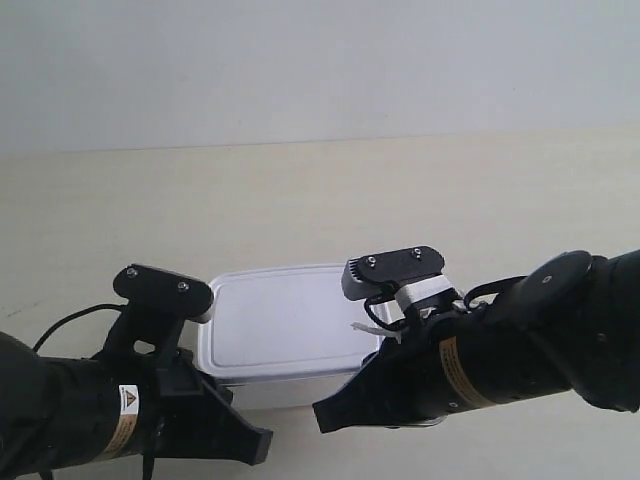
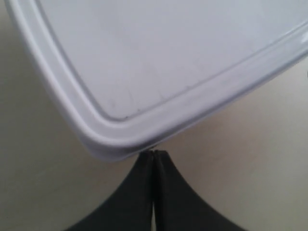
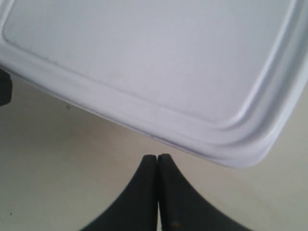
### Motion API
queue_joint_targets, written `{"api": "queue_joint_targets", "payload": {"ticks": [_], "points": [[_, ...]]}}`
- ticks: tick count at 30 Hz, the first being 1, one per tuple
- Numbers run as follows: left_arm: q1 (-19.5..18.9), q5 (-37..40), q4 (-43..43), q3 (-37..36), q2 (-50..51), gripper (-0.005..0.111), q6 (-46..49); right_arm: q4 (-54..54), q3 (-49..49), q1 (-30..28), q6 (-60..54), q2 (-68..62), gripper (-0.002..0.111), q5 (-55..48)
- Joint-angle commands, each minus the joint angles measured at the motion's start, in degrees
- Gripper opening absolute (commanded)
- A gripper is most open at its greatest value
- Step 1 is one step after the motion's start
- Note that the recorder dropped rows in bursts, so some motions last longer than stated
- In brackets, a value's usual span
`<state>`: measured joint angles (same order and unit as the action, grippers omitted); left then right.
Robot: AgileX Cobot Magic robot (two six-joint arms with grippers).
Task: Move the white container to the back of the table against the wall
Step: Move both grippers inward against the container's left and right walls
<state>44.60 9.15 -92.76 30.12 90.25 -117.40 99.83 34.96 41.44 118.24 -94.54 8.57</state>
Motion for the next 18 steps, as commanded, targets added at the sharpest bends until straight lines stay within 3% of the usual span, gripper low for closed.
{"api": "queue_joint_targets", "payload": {"ticks": [1, 7, 18], "points": [[-0.13, 1.64, -1.10, 1.45, 1.66, 0.000, 0.31, 0.11, 0.29, 0.23, 0.16, -1.07, 0.000, -2.82], [-0.36, 4.57, -1.07, 3.98, 4.18, 0.000, 0.58, 0.11, 0.29, 0.23, -0.21, -1.22, 0.000, -5.82], [-8.80, 0.96, -2.84, 6.06, 7.25, 0.000, 0.71, 0.11, 2.30, 0.23, -1.30, -2.46, 0.000, -9.10]]}}
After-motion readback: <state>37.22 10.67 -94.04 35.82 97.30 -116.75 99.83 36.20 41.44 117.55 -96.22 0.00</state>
